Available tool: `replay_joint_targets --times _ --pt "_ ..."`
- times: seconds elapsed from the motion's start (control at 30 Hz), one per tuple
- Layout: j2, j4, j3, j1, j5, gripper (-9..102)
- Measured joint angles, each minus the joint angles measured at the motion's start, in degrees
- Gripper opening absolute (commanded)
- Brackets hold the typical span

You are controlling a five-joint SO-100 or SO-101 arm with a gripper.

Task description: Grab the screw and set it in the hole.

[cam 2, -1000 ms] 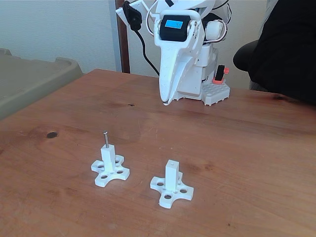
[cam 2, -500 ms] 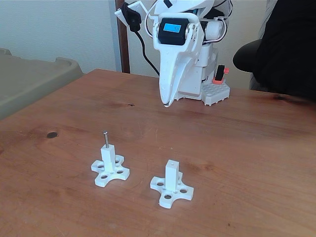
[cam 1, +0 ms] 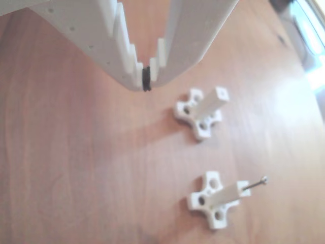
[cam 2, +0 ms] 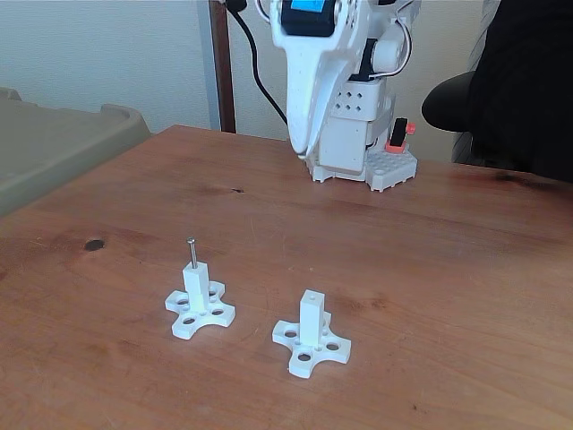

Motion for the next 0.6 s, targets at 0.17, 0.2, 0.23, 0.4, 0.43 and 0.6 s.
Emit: replay_joint_targets --times 0.17,0.2,0.23,0.4,0.43,0.6 --pt "-6.24 0.53 -5.71 0.35 0.0 -4" --pt "-7.47 0.44 -6.59 0.97 0.0 -4" --pt "-9.14 -0.18 -7.73 1.93 0.0 -4" --pt "-17.31 -3.34 -12.22 4.75 0.0 -4" --pt "-18.9 -3.78 -13.01 4.83 0.09 -4" --pt "-25.14 -5.63 -15.82 5.01 0.09 -4"
